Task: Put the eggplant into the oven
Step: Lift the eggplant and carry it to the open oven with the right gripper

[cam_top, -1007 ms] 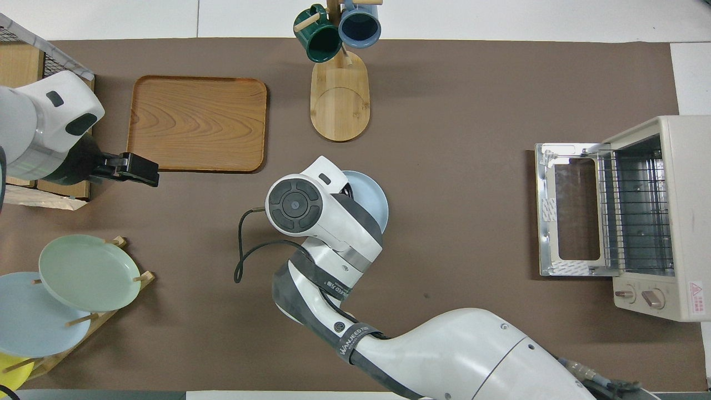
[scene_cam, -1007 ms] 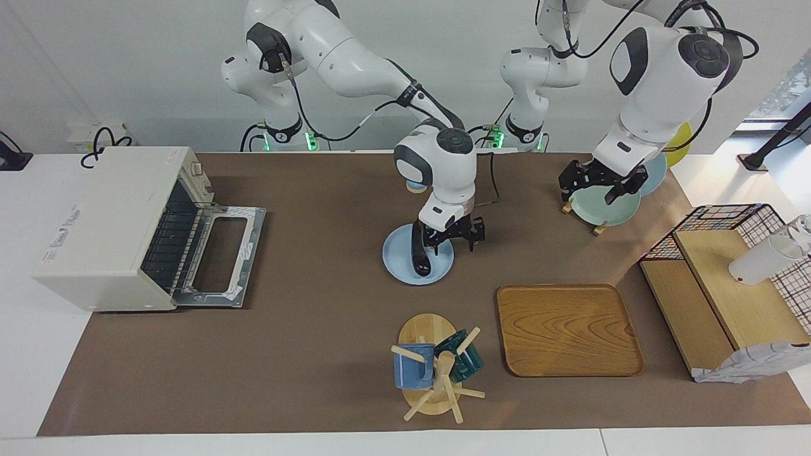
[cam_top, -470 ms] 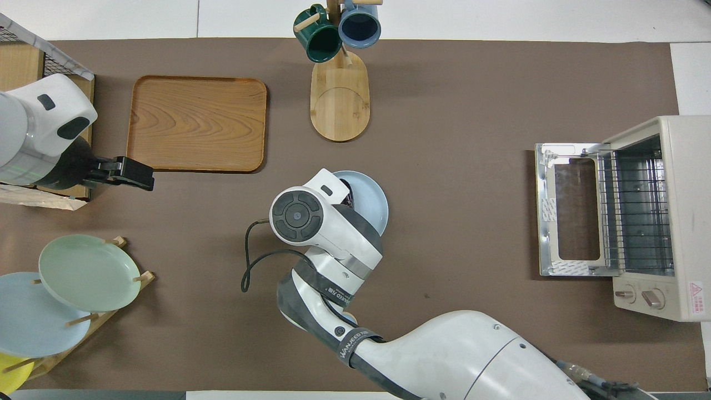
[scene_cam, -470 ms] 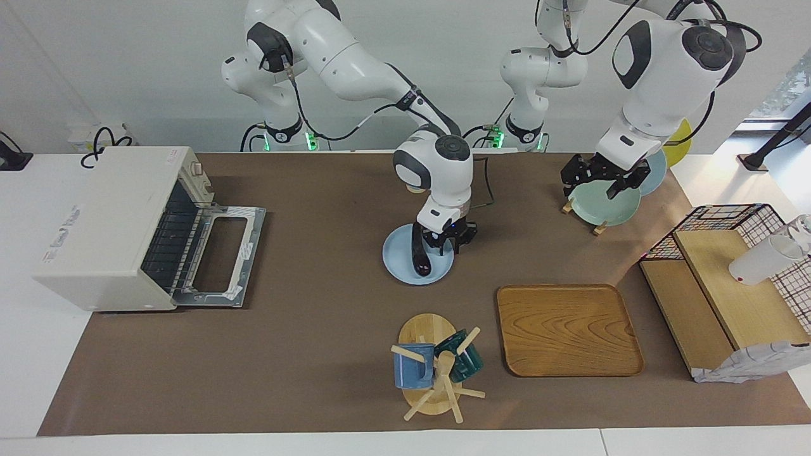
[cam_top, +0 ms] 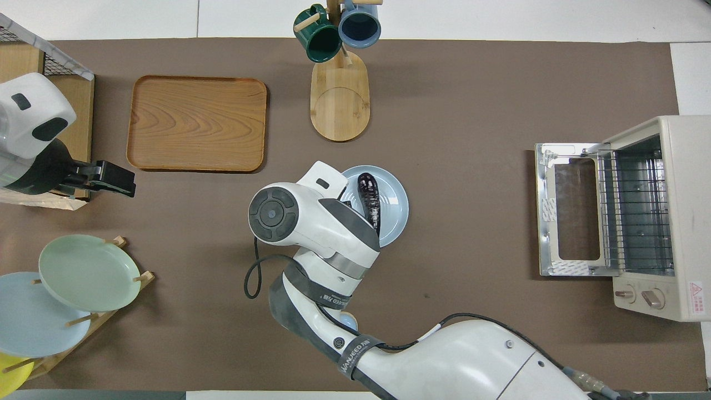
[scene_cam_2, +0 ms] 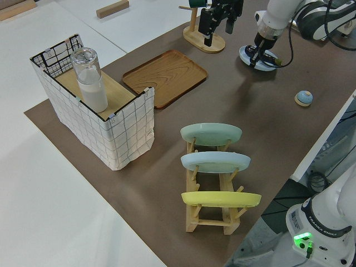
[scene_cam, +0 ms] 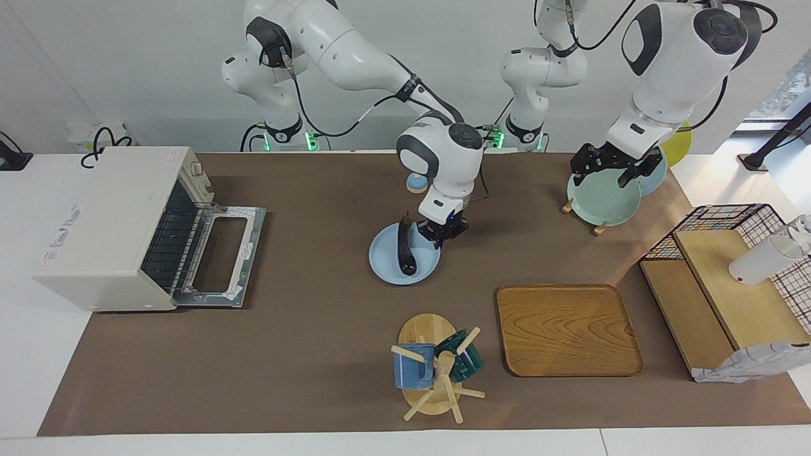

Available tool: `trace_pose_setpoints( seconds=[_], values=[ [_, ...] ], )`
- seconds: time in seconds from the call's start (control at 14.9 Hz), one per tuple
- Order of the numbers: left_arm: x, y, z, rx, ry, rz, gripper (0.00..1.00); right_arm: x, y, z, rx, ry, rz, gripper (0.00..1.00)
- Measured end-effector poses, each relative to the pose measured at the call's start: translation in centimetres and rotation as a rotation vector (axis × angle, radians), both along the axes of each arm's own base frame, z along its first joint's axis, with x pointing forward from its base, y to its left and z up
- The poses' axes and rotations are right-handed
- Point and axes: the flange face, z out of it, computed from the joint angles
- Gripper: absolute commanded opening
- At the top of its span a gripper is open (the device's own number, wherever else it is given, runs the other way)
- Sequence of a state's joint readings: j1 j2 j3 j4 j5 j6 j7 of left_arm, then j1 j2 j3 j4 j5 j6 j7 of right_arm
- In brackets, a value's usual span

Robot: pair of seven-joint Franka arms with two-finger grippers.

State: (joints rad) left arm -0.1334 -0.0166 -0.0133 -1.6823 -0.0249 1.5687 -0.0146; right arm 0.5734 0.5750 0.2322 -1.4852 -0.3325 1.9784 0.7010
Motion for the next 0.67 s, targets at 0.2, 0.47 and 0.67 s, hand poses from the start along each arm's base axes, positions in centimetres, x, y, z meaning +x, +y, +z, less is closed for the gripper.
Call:
trace_pose_setpoints(
  seconds=[0.2,0.47,0.67],
  values=[
    [0.1,0.3,0.5,-0.001,-0.008,0.006,1.0,2.2,-3.7,2.9,-0.065,0.031,0.062,0.0],
    [0.2,0.7,1.1,-0.003,-0.021,0.013,1.0,5.4,-14.5,5.8,-0.124,0.092,0.076,0.0],
    [0.3,1.6,1.1,-0.004,-0.021,0.015,1.0,4.1,-24.2,5.8,-0.165,0.146,0.063,0.0]
  ],
)
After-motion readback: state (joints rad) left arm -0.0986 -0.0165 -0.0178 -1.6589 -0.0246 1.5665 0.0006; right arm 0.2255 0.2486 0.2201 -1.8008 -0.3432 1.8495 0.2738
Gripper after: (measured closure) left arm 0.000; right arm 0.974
